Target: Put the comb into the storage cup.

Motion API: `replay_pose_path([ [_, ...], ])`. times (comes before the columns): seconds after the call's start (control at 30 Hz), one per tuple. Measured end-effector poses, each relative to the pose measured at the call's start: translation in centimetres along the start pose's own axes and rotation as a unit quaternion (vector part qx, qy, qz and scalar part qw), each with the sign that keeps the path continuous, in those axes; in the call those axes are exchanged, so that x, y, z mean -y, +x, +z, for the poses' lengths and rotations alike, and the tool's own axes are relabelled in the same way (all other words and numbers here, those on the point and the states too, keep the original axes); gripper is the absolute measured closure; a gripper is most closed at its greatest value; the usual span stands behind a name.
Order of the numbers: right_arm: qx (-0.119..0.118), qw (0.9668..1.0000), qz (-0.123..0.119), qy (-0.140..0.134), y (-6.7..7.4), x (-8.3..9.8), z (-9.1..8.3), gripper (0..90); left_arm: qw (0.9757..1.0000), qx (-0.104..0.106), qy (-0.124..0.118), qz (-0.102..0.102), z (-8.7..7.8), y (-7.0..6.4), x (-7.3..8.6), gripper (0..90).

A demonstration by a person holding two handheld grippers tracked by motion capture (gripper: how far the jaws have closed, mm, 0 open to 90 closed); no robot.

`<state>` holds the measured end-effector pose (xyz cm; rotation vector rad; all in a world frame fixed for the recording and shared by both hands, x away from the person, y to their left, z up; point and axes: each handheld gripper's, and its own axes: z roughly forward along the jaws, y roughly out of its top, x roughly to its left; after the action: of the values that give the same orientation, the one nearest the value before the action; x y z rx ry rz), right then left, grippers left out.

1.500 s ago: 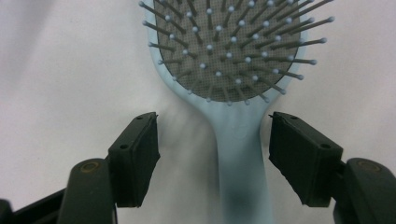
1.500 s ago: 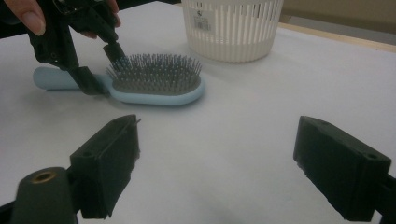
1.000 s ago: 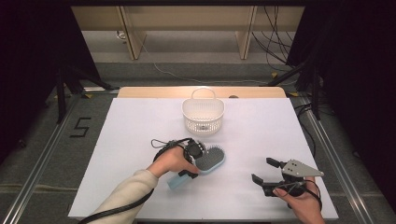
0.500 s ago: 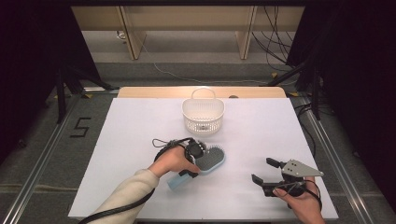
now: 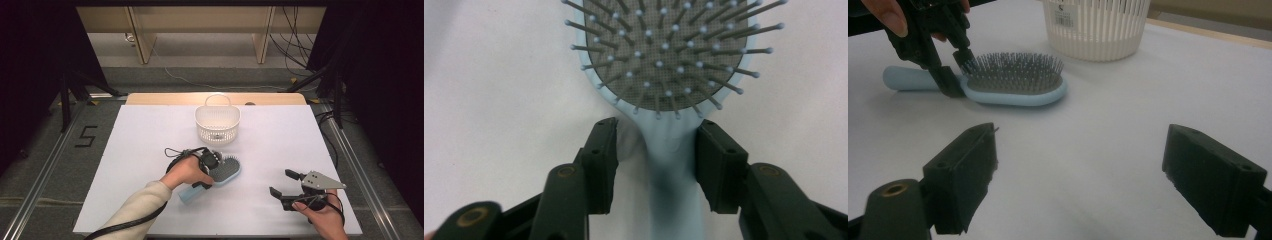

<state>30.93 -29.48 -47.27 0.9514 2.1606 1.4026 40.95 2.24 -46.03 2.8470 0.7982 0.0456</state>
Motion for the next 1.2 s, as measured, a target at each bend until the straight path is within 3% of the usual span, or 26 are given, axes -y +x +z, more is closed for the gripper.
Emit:
replay_pose_path([
  [0.3, -0.001, 1.0, 0.0, 0.002, 0.0, 0.01, 0.0, 15.1, 0.9999, -0.003, 0.007, -0.008, -0.03, -0.3, -0.11, 66.3],
  [0.8, -0.001, 1.0, 0.001, 0.002, -0.01, 0.02, -0.02, 15.1, 0.9997, -0.003, -0.002, -0.023, -0.05, -0.35, 0.16, 68.2],
  [1.2, -0.002, 1.0, 0.002, 0.004, -0.04, 0.06, -0.02, 15.1, 0.9996, 0.0, -0.016, -0.025, -0.09, -0.26, 0.55, 69.3],
])
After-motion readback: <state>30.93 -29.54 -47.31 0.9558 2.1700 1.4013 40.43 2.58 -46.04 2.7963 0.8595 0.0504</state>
